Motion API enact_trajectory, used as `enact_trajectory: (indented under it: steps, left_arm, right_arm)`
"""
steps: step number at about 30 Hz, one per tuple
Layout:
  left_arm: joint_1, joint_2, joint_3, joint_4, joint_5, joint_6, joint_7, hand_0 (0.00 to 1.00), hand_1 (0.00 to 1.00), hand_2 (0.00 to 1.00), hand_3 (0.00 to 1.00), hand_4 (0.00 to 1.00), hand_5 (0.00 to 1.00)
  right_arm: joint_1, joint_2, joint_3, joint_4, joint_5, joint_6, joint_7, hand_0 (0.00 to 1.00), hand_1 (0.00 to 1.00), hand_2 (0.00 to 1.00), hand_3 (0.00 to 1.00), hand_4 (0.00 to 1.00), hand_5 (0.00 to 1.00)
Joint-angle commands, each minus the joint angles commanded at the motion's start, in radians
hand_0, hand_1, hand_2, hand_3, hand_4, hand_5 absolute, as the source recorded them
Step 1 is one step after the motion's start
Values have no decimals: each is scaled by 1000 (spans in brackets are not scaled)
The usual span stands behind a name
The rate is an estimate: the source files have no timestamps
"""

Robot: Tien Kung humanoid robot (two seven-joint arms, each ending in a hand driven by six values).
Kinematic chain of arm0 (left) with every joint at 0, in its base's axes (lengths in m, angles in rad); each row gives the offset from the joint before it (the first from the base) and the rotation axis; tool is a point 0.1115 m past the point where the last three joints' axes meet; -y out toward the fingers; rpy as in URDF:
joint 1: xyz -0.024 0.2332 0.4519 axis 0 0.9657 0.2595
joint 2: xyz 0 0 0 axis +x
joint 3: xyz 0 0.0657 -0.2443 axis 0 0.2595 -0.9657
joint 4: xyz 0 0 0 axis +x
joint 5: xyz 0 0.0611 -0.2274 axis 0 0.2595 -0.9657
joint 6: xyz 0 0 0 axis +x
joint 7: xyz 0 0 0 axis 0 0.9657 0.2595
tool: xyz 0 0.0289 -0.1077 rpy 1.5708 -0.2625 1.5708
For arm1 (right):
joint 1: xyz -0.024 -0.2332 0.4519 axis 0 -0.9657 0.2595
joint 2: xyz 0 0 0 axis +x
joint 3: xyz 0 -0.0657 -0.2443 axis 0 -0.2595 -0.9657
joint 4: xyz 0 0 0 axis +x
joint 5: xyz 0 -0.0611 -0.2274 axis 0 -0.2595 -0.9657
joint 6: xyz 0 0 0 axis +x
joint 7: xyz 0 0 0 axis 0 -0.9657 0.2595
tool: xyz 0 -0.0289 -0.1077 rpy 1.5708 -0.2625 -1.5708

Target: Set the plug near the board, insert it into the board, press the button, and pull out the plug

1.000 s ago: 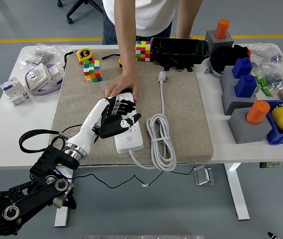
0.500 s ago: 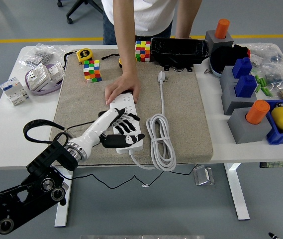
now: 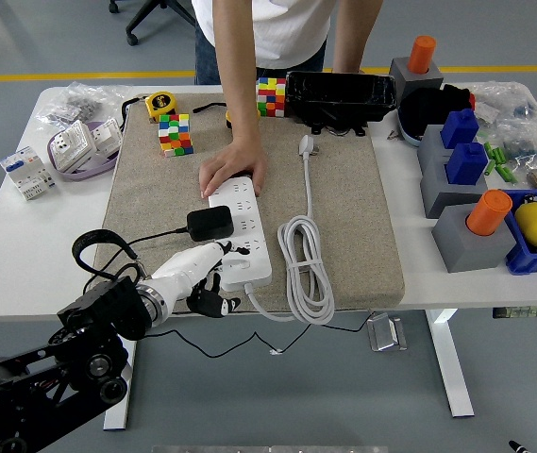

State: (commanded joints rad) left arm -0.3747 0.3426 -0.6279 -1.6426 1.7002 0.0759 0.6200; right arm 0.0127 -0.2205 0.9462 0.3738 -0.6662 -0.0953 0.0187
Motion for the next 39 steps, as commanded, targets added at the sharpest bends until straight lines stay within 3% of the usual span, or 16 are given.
enact_trajectory:
  steps: [9,21,32,36,37,39]
  left_arm:
    - [-3,-5,13,11,-16,-2,-10,67,63,146,855,767,2]
    - [-12,-10,29,55,-8,-15,17,68,63,147,850,762,2]
    - [-12,-14,43,57,-8,-24,23,68,63,147,843,756,2]
    - [-7,-10,21,39,-9,27,-50,68,63,147,843,756,2]
    - [-6,-8,12,33,-17,52,-81,75,63,157,773,545,2]
    - [-6,-7,-5,22,-34,97,-142,75,63,157,773,545,2]
  right_arm:
    - [-2,-2,4,1,-2,0,0,608,639,649,553,948,488]
    - [-2,0,9,6,-6,0,0,606,639,649,553,948,488]
    - [-3,1,6,6,-6,0,0,608,638,649,552,948,488]
    - [-3,1,9,6,-6,0,1,608,638,649,552,948,488]
    - [-3,1,9,6,-6,0,0,608,638,649,552,948,488]
    - [-4,1,9,5,-6,0,0,606,638,649,552,948,488]
